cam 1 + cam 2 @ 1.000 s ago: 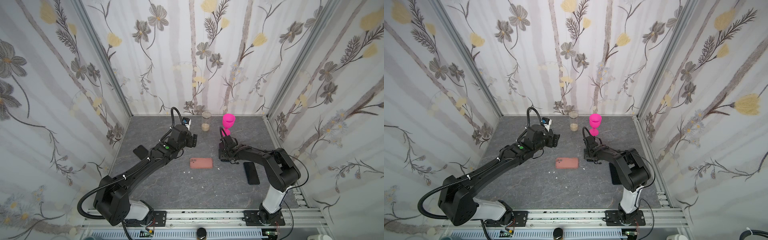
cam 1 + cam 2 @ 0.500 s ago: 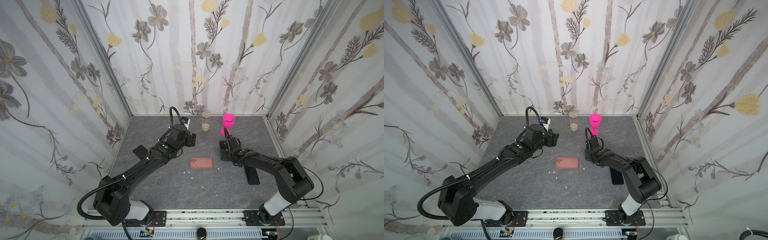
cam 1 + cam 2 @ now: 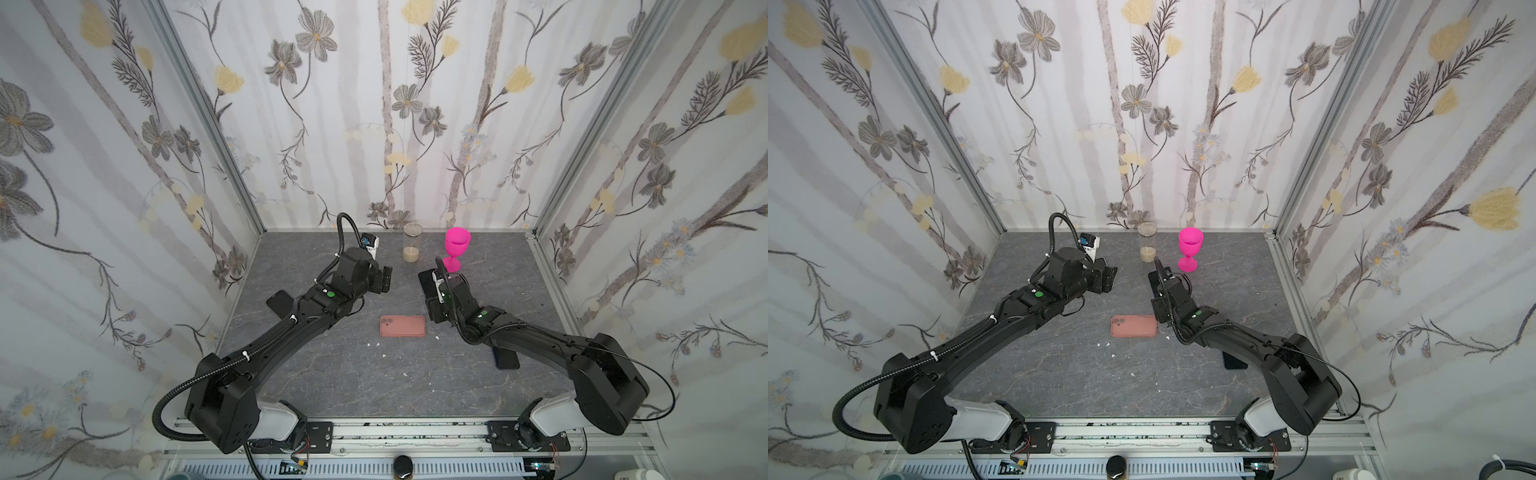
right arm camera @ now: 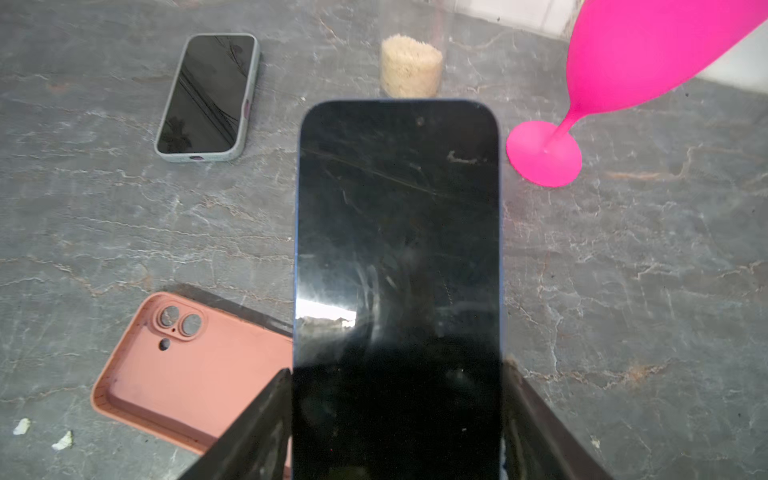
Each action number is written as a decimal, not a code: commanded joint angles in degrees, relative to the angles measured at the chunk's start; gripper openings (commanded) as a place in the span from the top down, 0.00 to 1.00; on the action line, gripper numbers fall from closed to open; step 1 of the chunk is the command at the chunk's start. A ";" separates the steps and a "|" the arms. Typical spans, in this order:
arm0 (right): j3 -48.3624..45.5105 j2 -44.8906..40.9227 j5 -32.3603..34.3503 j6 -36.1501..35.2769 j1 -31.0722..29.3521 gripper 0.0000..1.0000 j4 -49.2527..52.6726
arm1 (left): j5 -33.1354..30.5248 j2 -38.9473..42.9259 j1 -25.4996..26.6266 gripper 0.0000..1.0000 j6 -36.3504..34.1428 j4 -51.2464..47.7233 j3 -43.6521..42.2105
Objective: Put the phone into the phone case
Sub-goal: 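Grasp the blue-edged phone's near end with the right gripper and lift it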
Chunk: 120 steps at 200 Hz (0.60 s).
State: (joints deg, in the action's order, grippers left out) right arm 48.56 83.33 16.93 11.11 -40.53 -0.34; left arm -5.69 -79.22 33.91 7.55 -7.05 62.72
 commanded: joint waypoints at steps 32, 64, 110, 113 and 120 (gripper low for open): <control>-1.58 -4.75 -0.55 -7.02 -3.93 0.46 -10.33 | 5.05 -0.05 -1.96 0.17 3.60 1.66 0.03; -2.28 -6.54 -1.88 -9.21 -5.97 0.46 -11.82 | 9.82 -0.84 -4.34 0.17 6.52 1.84 0.35; -2.76 -6.87 -3.35 -11.43 -8.26 0.45 -13.18 | 20.04 -2.81 -8.42 0.19 11.79 2.82 0.74; -2.76 -6.87 -3.43 -11.53 -8.37 0.45 -13.19 | 20.55 -2.93 -8.53 0.19 11.98 2.83 0.78; -2.75 -6.86 -3.77 -11.64 -8.54 0.45 -13.28 | 21.63 -3.29 -8.76 0.20 12.28 2.83 0.90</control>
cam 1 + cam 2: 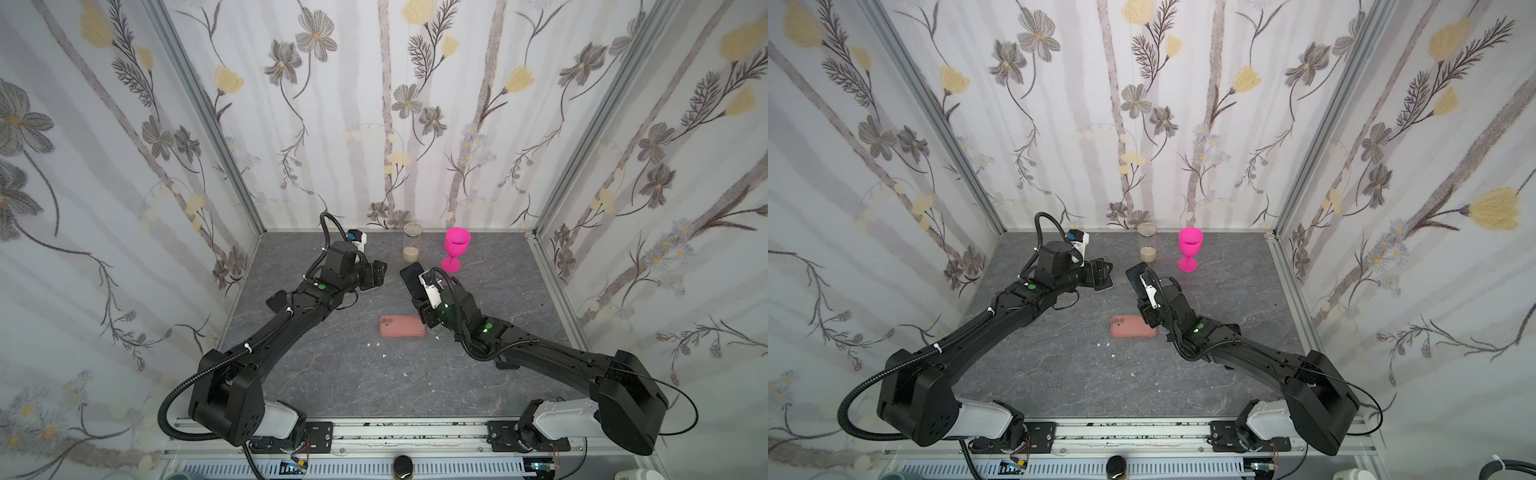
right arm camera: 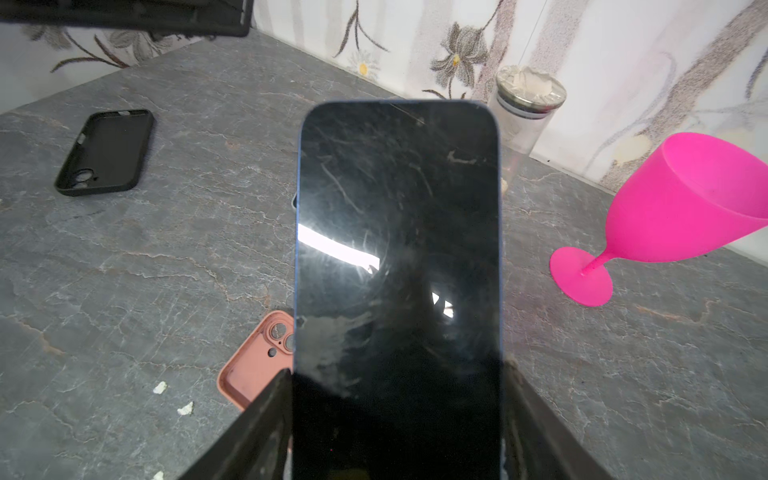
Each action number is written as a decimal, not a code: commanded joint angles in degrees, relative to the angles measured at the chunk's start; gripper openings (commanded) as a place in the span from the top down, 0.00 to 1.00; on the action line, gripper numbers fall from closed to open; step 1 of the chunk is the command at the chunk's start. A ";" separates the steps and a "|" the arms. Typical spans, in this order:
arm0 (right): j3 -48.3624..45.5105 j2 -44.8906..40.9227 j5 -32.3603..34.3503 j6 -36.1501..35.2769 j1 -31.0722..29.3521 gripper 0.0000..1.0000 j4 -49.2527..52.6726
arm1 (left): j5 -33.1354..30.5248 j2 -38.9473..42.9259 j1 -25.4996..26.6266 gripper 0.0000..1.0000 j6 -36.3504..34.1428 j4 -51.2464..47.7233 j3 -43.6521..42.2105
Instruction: Put the phone into the phone case
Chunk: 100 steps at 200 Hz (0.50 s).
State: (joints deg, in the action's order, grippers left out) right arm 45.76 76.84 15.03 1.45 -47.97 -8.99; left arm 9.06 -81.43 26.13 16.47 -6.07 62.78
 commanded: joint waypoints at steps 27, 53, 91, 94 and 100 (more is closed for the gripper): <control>0.23 -0.28 -3.03 -2.68 -2.11 0.45 -4.89 | 9.89 -2.08 -1.24 0.22 4.01 1.62 1.38; 0.52 -0.15 -3.73 -3.60 -3.01 0.45 -4.81 | 13.46 -2.87 -1.24 0.24 4.60 2.27 1.38; 1.61 0.42 -3.79 -4.04 -3.43 0.46 -4.09 | 19.76 -4.12 -1.24 0.34 5.59 2.92 1.91; 1.62 0.42 -3.79 -4.02 -3.45 0.46 -4.14 | 20.15 -4.17 -1.26 0.34 5.66 2.98 1.90; 1.70 0.42 -3.85 -4.12 -3.50 0.46 -4.08 | 20.73 -4.26 -1.26 0.36 5.72 3.07 1.91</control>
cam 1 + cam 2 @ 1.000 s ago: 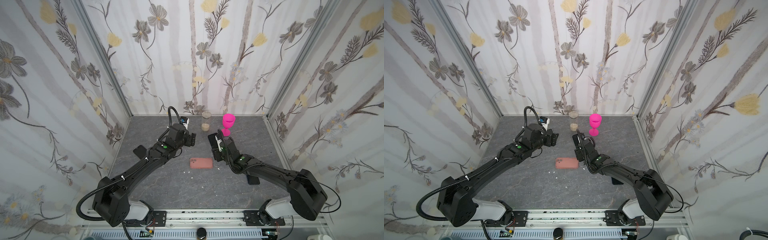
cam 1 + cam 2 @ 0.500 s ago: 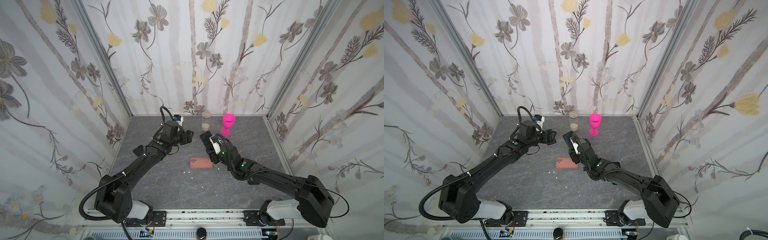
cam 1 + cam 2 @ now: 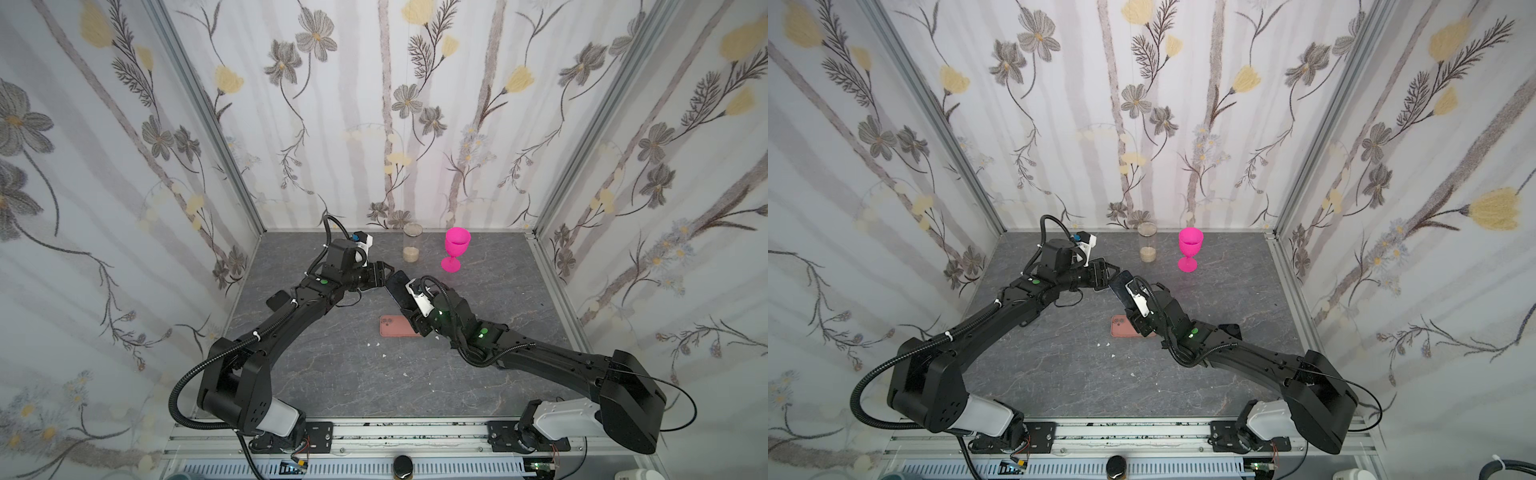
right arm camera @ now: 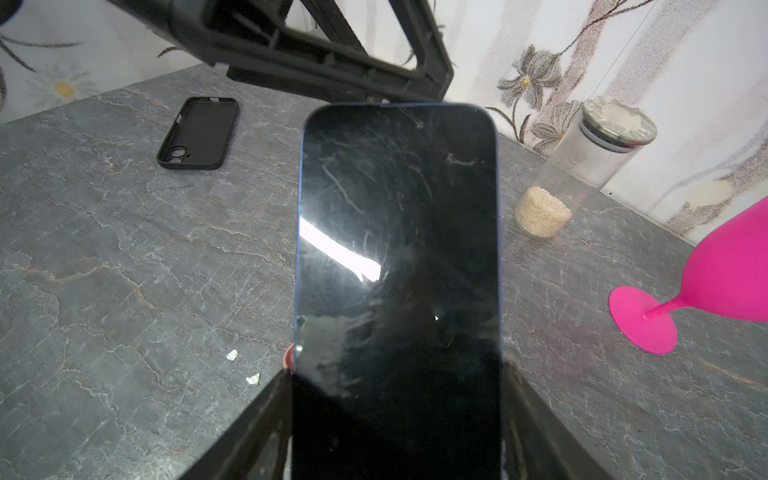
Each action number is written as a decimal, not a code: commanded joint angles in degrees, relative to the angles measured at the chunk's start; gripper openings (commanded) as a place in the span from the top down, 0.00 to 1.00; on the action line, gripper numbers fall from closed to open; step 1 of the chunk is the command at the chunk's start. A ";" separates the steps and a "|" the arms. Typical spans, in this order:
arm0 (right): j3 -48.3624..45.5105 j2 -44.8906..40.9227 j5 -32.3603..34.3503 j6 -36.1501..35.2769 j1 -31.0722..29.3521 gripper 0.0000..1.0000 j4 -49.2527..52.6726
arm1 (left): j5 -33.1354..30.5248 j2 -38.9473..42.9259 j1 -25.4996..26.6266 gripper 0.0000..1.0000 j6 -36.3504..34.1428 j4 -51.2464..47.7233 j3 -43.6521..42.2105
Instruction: Put the phone into the phone case
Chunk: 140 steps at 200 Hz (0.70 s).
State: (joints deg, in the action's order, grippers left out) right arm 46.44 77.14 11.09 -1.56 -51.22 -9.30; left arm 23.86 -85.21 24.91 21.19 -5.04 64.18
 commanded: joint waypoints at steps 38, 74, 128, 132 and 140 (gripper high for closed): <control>1.20 0.11 -0.14 -1.15 -0.28 0.45 -4.09 | 8.12 -0.52 -0.03 0.42 1.31 2.61 0.44; 1.20 -0.01 0.82 -1.07 -0.28 0.45 -4.13 | 10.16 -0.47 0.01 0.39 1.64 3.19 0.33; 0.55 -1.68 0.97 -1.02 -0.19 0.45 -5.06 | 15.29 -0.68 0.13 0.58 1.63 4.05 0.33; 0.50 -1.78 1.14 -1.03 -0.19 0.45 -5.20 | 15.50 -0.68 0.13 0.60 1.62 4.07 0.33; 0.58 -1.77 1.21 -1.08 -0.19 0.45 -5.04 | 15.90 -0.53 0.14 0.65 1.49 4.12 0.33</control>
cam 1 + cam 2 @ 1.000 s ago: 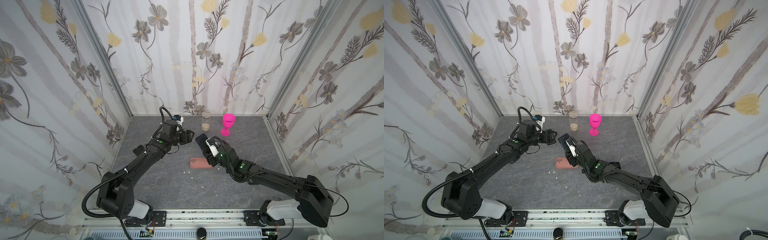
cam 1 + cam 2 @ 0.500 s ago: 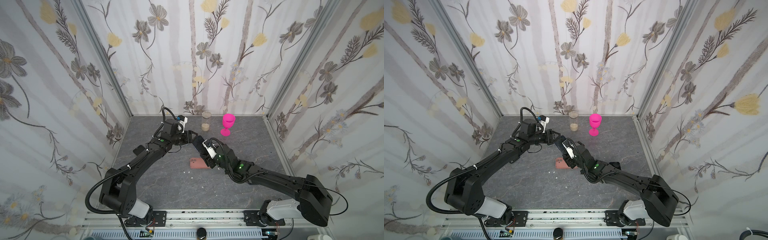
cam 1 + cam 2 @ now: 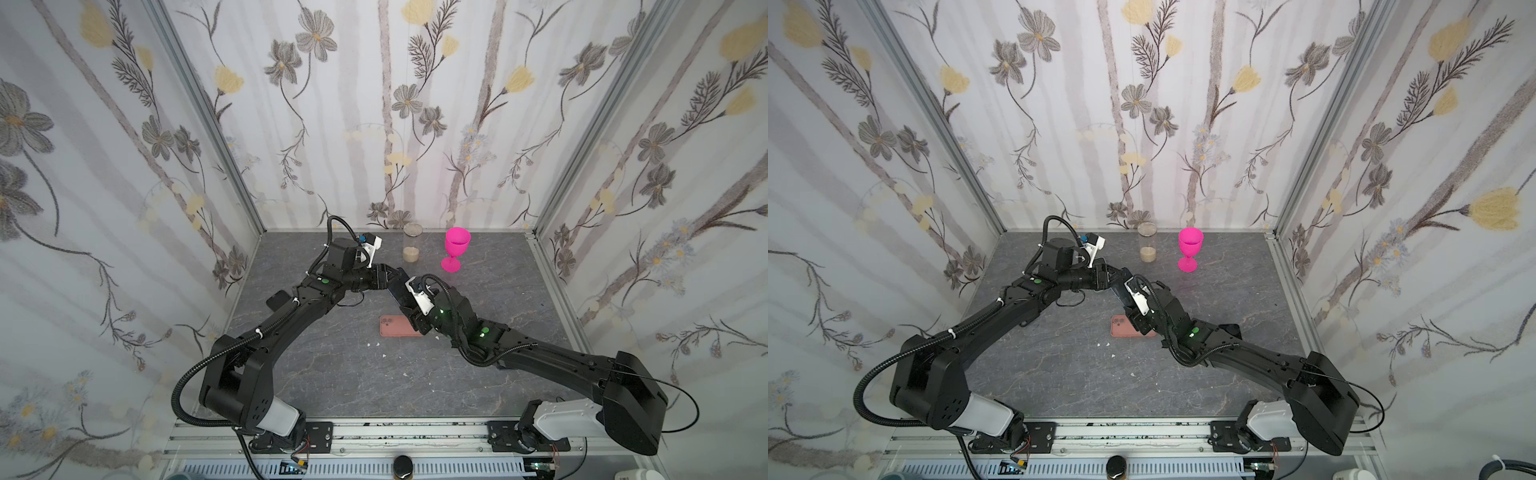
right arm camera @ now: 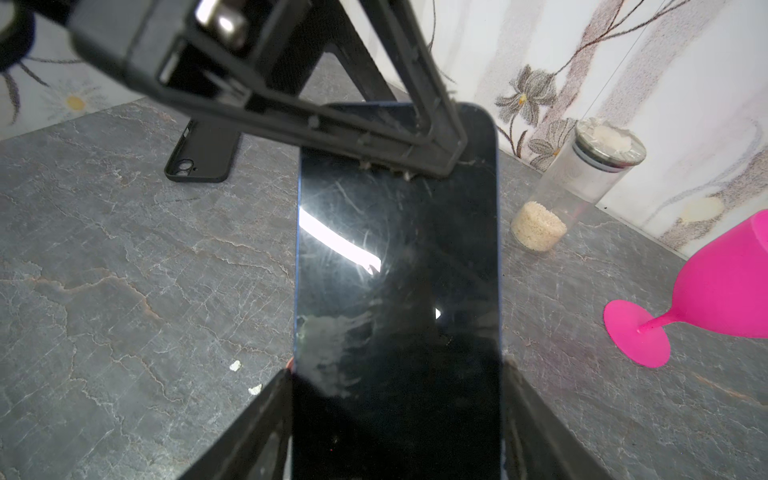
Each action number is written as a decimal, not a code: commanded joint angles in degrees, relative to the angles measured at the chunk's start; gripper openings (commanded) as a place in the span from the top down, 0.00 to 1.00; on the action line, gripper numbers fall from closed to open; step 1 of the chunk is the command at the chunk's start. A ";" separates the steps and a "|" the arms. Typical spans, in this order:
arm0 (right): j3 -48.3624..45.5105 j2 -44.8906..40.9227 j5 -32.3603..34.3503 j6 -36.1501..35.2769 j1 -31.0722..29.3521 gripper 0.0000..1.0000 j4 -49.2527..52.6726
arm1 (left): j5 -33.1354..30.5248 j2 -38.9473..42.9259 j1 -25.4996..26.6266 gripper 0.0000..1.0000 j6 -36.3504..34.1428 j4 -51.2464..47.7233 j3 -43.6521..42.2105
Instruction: Put the phone into the phone case
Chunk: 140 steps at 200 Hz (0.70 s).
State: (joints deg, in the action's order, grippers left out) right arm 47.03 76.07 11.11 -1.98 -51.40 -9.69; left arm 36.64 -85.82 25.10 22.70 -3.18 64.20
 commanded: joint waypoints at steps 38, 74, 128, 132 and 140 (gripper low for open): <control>0.17 -0.92 1.69 -0.84 -0.02 0.44 -4.07 | 2.99 0.56 -0.06 0.88 -0.12 2.79 0.06; -0.44 -1.37 2.69 0.08 -0.09 0.35 -4.79 | -0.39 1.24 -0.06 1.00 -0.15 3.08 -0.35; -0.26 -3.54 3.16 2.51 -0.02 0.00 -5.63 | -5.81 6.45 -0.68 1.00 1.97 9.57 -4.38; -0.34 -3.81 2.83 3.09 -0.02 0.00 -6.05 | -6.00 7.04 -0.83 1.00 2.35 10.65 -4.98; -0.97 -4.61 1.57 4.03 -0.02 0.00 -7.19 | -6.37 8.40 -1.08 1.00 3.07 12.97 -6.21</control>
State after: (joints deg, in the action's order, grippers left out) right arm 46.61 73.14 13.54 -0.45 -51.40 -12.01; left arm 33.12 -80.64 24.53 23.00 0.16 60.36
